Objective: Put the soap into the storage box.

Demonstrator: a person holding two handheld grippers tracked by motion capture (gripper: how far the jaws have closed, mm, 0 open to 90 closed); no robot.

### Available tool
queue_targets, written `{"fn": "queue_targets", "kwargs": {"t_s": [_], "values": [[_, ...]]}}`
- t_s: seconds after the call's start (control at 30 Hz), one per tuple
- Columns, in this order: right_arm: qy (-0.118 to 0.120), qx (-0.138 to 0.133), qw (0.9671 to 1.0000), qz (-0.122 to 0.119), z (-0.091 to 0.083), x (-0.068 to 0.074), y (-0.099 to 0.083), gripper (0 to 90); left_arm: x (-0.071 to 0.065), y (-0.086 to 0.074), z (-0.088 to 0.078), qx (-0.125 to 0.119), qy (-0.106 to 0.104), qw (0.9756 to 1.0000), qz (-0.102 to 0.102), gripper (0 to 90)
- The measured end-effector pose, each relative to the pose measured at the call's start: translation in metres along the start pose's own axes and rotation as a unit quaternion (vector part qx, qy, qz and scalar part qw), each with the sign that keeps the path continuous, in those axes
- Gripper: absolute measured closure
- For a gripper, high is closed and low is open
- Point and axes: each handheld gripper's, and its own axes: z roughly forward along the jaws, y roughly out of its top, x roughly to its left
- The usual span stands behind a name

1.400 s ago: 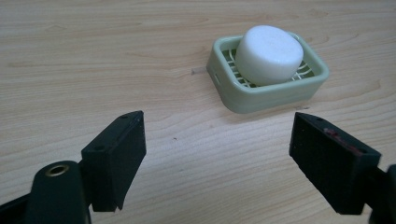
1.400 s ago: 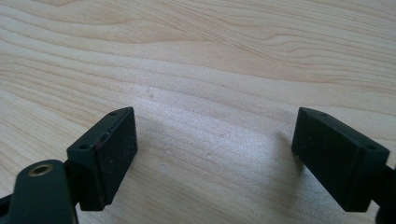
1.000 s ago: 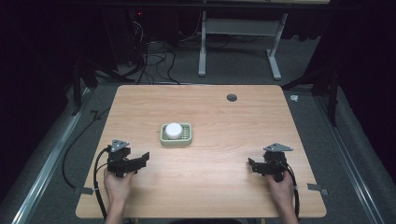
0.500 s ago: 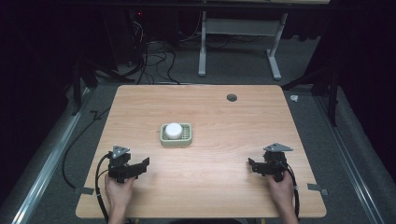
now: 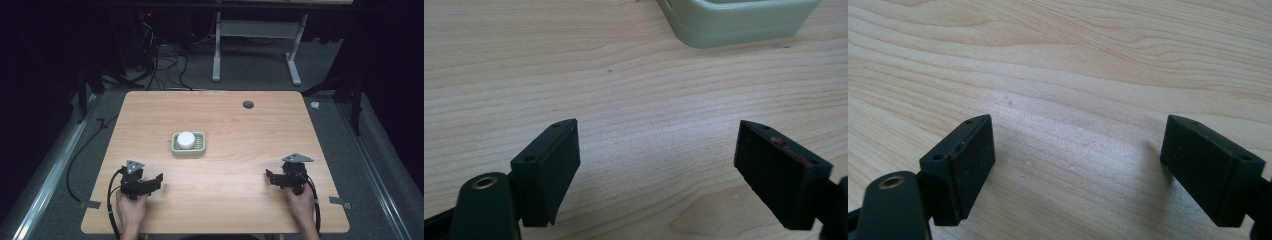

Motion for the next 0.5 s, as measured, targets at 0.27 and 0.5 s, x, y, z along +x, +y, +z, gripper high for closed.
{"fn": "queue_targets", "kwargs": {"t_s": [0.27,0.5], "values": [[0.000,0.000,1.0000,0.000,0.000,0.000,0.000,15.1,-0.009,-0.006,0.010,0.017,0.030,0.9988,0.033,18.6],[0.000,0.000,1.0000,0.000,0.000,0.000,0.000,15.1,-0.011,-0.011,0.017,0.000,0.034,0.9986,0.041,16.8]]}}
